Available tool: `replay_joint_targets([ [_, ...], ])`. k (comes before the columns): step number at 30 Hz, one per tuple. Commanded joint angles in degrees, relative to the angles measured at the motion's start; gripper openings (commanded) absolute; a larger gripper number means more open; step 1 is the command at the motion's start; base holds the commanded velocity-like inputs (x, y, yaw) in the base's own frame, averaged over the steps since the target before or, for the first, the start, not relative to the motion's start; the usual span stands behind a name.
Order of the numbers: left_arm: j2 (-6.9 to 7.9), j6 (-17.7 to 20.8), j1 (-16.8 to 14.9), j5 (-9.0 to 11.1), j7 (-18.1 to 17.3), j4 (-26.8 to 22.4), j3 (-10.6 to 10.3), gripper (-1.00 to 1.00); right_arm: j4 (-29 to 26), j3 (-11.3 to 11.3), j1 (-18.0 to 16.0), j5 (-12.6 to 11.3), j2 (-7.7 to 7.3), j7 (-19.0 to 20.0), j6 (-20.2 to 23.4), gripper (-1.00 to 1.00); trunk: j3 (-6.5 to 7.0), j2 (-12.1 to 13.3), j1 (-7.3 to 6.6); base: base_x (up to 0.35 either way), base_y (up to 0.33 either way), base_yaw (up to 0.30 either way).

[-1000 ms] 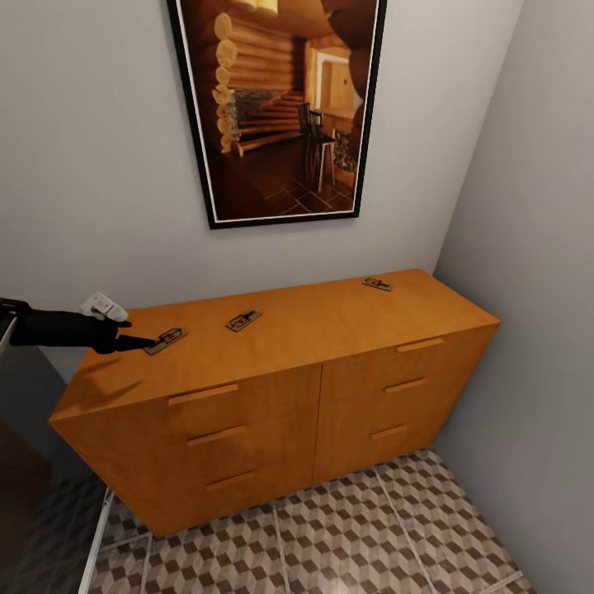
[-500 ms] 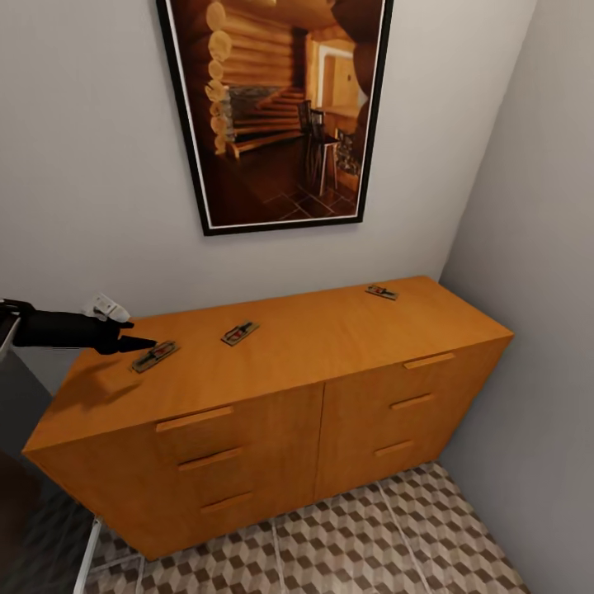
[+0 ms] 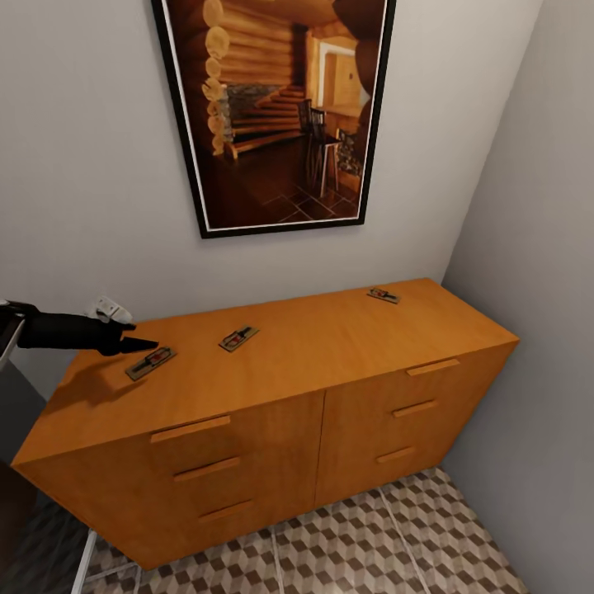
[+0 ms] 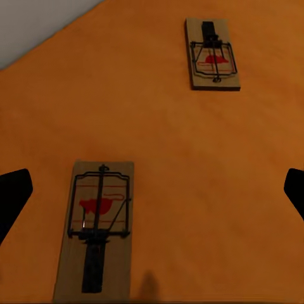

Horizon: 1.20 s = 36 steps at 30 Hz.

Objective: Take the four mousetraps from the cabinet in the bathroom and place them on the bathroom floor. Make sure all four end up on the same floor surface, and ensure that at least two of them are either under or directly next to the same bathroom sink.

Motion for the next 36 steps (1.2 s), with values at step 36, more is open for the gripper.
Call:
replay_joint_targets([
  [36,0.11,-8.87,-0.08,-0.50,0.06,13.34,-0.04,1.00,0.07,0.42,-0.04,-0.50,0.00,0.17,-0.20,-1.00,-0.12,-0.03,0.00,0.000,0.000,0.000],
])
